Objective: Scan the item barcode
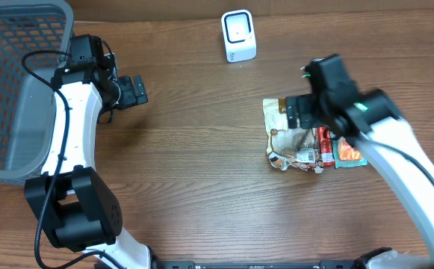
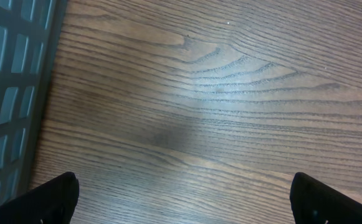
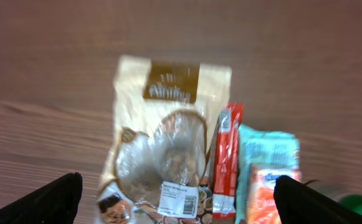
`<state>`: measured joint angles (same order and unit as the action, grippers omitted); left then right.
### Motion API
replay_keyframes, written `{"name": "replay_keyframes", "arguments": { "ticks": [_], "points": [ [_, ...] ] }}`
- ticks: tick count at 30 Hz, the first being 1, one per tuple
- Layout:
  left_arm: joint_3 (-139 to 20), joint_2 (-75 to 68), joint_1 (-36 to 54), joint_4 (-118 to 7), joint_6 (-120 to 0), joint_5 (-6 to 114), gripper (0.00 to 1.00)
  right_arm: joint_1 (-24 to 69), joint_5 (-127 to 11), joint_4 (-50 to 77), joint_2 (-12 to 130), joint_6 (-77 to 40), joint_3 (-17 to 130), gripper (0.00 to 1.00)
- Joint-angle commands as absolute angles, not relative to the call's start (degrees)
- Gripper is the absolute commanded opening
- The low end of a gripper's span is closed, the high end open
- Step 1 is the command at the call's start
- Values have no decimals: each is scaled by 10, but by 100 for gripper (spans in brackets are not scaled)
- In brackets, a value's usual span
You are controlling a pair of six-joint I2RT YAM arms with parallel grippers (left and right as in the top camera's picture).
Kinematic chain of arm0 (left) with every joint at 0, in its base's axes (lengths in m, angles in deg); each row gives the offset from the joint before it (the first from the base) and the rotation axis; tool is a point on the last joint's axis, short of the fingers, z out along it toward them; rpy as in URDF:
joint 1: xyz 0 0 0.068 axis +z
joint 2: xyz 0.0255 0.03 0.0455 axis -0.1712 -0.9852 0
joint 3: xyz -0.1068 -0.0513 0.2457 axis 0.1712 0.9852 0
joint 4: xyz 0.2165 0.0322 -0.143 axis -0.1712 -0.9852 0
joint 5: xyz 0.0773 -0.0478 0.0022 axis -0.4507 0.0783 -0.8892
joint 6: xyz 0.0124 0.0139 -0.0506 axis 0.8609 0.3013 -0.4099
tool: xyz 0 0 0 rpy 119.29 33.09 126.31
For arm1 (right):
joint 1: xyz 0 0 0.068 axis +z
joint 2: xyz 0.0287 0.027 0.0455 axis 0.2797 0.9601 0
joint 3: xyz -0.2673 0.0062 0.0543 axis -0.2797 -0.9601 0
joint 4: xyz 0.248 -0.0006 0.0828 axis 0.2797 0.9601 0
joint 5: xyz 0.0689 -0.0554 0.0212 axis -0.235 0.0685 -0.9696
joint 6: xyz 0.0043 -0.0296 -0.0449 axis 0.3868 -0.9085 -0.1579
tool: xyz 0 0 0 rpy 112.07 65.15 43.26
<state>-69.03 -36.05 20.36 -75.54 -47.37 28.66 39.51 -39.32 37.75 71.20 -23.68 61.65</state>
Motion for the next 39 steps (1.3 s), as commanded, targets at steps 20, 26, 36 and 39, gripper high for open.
{"name": "replay_keyframes", "arguments": {
  "ticks": [20,26,36,39],
  "points": [
    [-702,-362,200,-754,-463,285,100,367,-395,374,189,-246,541,100],
    [-702,-362,200,-754,-463,285,100,299,-414,358,77,-240,446,100],
    [-702,-362,200,-754,-463,285,100,247,-464,175,-58,-240,258,100],
    [-702,-362,200,-754,-463,285,100,246,-475,70,-90,-240,195,100]
  ]
}}
